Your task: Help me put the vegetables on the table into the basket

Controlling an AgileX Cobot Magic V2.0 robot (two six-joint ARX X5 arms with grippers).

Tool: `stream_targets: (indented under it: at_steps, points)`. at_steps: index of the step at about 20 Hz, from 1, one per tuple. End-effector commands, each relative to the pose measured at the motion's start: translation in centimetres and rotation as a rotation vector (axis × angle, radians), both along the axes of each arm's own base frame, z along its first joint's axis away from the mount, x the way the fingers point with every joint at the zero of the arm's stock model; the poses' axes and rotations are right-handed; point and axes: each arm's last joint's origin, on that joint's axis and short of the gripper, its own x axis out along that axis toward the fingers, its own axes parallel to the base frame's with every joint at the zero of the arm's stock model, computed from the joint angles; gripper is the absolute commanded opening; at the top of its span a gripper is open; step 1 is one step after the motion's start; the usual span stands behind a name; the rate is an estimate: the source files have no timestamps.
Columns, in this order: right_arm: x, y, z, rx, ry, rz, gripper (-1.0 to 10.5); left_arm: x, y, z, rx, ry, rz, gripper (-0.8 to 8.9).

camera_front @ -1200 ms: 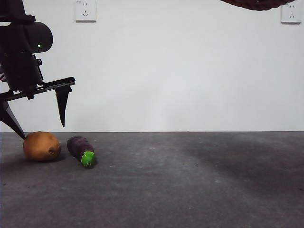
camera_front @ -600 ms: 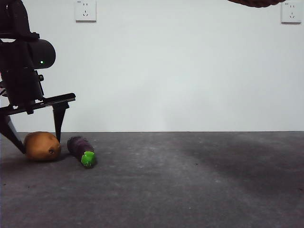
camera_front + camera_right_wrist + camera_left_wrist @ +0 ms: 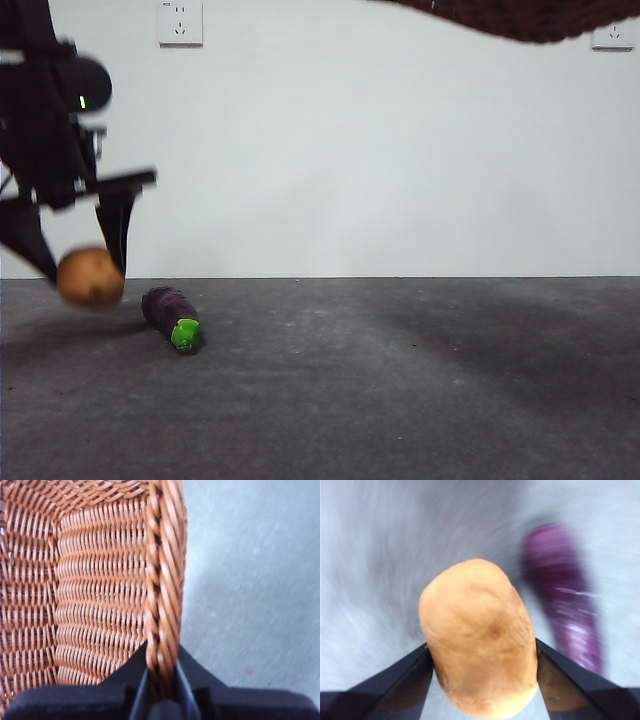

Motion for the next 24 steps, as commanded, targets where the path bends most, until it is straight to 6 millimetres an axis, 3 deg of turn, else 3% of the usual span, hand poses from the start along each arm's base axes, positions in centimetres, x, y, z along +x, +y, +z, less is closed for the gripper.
stream_targets:
  at_steps: [1,6,10,12,15,17,21,24]
  points:
    - [1.7,0.3,-1.1,0.015,0.070,-0.008,-0.1,-1.9,0.1,4.3,0.056,-0.171,-0.251,-0.08]
    - [5.5,1.4,-4.2,0.011,0.228,-0.024,-0.1,-8.3,-0.2,12.9,-0.062,-0.494,-0.534,-0.07]
    - [7.8,3.8,-6.8,-0.019,0.331,0.006,-0.1,-14.6,-2.5,16.0,-0.031,-0.589,-0.789,-0.06]
    - [8.8,6.2,-8.5,-0.048,0.371,0.036,-0.1,-17.0,-4.7,17.0,-0.055,-0.653,-0.936,-0.06]
    - [9.4,10.0,-10.5,-0.067,0.415,0.109,-0.1,-18.7,-8.3,16.5,-0.028,-0.647,-1.113,-0.07]
    - [8.9,11.6,-10.7,-0.069,0.403,0.151,-0.1,-18.2,-10.5,14.9,0.024,-0.567,-1.198,-0.07]
    - [8.5,12.2,-10.7,-0.069,0.417,0.159,-0.1,-15.7,-14.6,10.4,0.035,-0.372,-1.284,-0.08]
    - [8.5,12.2,-10.7,-0.070,0.420,0.159,-0.1,-15.0,-16.6,7.9,0.016,-0.267,-1.321,0.01]
